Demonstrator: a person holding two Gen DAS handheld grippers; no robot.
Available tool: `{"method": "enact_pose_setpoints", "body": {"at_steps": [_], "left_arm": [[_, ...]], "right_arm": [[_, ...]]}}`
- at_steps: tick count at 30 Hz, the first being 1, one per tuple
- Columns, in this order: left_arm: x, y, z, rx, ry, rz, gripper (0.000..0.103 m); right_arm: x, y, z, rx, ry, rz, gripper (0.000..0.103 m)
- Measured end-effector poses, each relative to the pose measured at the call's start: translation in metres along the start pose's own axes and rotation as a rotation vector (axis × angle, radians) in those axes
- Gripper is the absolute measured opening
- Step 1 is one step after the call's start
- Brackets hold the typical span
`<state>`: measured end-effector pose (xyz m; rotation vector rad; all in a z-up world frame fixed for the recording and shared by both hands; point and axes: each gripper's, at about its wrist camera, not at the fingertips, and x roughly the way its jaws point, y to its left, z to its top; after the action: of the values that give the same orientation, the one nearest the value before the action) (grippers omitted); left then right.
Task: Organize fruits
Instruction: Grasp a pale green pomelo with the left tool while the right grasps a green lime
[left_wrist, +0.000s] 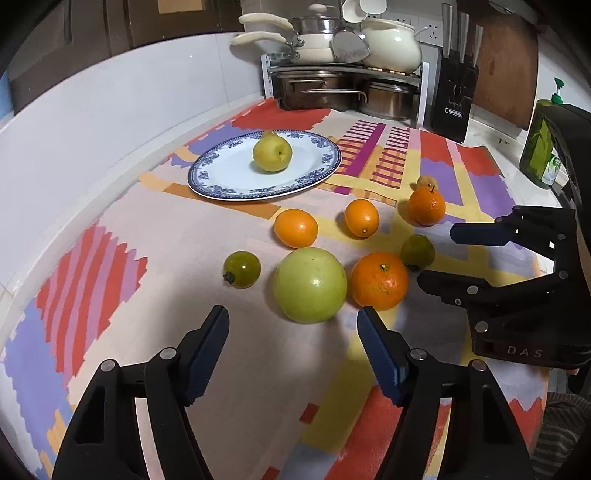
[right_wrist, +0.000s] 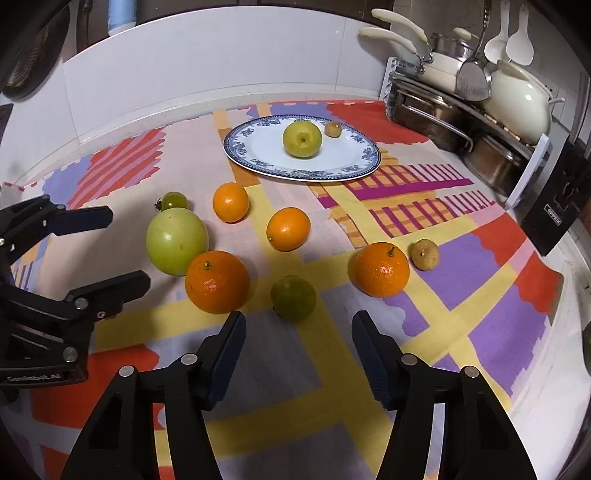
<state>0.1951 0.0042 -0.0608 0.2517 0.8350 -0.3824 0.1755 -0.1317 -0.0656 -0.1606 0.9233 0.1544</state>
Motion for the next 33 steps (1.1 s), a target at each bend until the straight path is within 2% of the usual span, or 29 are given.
{"method": "enact_pose_setpoints", "body": {"at_steps": [7,15,21,25,33], "left_arm": [[0.013,0.003,0.006,-0.014,0.01,-0.035,0.067],[0.021,0.004,0.013,-0.018,0.007,-0.044,0.063],[0.025,0.007,0.013,-0.031,0.005,-0.067,0.063],[0.025,0.004,0.009,-0.017,0.026,-0.086,0.054],[0.032,0.003,0.011,-0.027,0.027,-0.086,0.052]], "right_arm": [[0.011,-0.002,0.005,0.009,0.013,0.014,0.05],[0.017,-0.006,0.008,0.024,0.013,0.029,0.048],[0.023,-0.007,0.011,0.025,0.028,0.052,0.039],[0.024,-0.004,0.009,0.014,0.032,0.058,0.034],[0.024,-0.003,0.009,0.011,0.031,0.053,0.03]]}}
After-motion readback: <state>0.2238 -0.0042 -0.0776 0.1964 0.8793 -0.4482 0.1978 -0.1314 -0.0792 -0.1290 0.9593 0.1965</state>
